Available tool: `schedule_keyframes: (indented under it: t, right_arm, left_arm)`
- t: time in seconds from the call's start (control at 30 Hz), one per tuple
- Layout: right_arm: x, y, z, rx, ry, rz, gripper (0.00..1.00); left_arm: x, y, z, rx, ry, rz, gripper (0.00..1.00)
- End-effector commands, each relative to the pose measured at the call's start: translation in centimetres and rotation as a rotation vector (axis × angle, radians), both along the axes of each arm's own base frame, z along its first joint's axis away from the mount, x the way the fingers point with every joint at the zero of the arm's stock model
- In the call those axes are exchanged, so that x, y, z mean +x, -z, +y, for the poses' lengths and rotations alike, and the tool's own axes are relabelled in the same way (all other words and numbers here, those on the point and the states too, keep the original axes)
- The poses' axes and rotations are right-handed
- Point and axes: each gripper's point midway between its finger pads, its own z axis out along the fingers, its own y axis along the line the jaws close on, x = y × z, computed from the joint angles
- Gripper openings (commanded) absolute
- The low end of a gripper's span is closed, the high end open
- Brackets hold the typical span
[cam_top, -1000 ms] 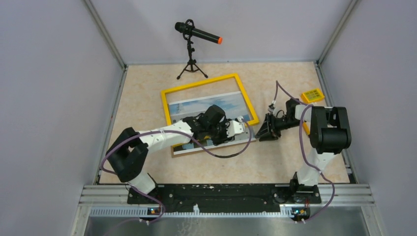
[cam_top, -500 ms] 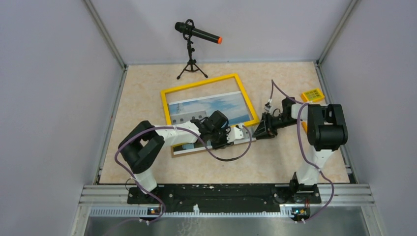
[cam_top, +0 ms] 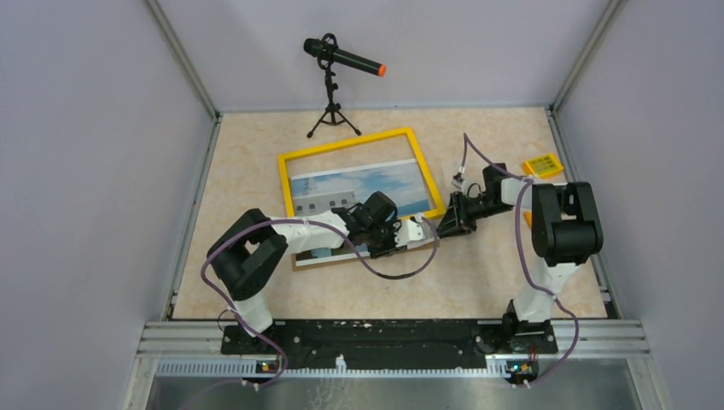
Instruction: Take the photo out of the frame
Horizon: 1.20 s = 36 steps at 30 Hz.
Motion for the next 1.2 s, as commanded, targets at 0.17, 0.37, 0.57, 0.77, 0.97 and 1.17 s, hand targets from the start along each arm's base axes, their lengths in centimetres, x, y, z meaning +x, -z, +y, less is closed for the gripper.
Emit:
schedule_keyframes:
  t: [0.17, 0.37, 0.57, 0.77, 0.97, 1.17]
  right_arm:
    - [0.7, -0.1, 1.0, 0.061, 0.001, 0.002, 0.26]
    - [0.5, 1.1, 1.2, 0.066, 0.035, 0.083, 0.29]
    - [0.4, 1.6, 1.3, 0.06, 0.062, 0.137, 0.33]
    - [0.2, 2.1, 2.2, 0.075, 0.075, 0.18, 0.28]
    - [0.3, 1.0, 2.6, 0.112, 0.065, 0.181, 0.0]
    - [-0.2, -2.6, 3.4, 0.245, 0.053, 0.164, 0.0]
  left_arm:
    - [-0.2, 1.0, -0.3, 0.008, 0.003, 0.025, 0.4]
    - [-0.1, 0.9, -0.3, 0.009, -0.003, 0.02, 0.4]
    - [0.0, 0.8, -0.2, 0.007, -0.014, 0.017, 0.4]
    - [0.5, 0.3, -0.6, -0.02, -0.074, 0.016, 0.53]
    - [1.0, -2.5, -0.8, -0.121, -0.14, -0.041, 0.76]
    - [1.9, -4.4, -0.2, -0.188, -0.157, -0.2, 0.83]
